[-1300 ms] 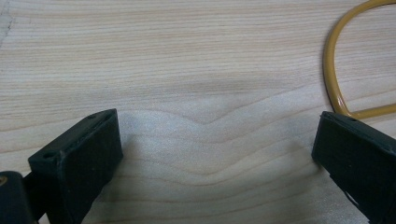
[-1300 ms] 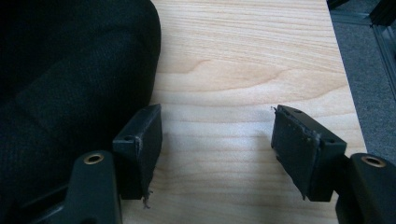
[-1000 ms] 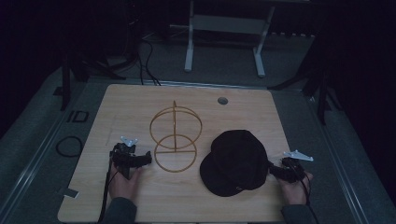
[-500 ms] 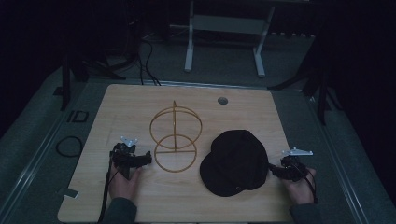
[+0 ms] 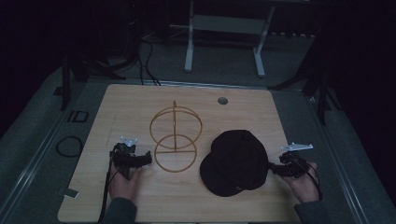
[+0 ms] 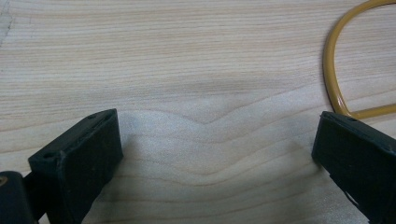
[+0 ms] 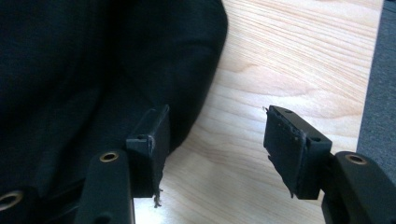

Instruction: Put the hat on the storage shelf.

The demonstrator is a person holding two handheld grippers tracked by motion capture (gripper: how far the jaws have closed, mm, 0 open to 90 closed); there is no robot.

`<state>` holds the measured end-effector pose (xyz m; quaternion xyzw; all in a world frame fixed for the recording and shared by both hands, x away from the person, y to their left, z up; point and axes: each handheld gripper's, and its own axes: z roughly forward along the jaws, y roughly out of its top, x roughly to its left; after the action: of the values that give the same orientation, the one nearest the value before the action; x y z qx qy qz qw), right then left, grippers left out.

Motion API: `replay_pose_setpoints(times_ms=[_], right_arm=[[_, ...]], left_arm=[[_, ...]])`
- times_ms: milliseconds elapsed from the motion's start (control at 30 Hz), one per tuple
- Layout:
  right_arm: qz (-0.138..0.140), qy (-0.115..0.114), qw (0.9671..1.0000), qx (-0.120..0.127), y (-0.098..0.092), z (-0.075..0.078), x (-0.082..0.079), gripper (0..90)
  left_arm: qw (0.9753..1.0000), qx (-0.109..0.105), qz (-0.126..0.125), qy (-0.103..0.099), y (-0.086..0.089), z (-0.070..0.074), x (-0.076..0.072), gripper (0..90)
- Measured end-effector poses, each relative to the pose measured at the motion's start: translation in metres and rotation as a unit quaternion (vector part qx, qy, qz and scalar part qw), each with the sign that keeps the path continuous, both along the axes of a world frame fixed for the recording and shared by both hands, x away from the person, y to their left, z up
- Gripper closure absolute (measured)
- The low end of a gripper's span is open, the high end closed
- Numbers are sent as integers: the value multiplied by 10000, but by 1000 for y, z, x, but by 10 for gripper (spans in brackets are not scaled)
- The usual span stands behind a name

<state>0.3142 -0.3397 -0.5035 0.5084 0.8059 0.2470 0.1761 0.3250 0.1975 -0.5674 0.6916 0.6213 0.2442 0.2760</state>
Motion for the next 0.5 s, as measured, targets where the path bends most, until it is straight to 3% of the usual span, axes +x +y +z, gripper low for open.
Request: replay_pose_setpoints(times_ms=[500], right_arm=[[473, 259, 9985, -112, 16, 31, 5, 408]], left_arm=[[10000, 0, -1, 8, 0, 0, 0, 12]])
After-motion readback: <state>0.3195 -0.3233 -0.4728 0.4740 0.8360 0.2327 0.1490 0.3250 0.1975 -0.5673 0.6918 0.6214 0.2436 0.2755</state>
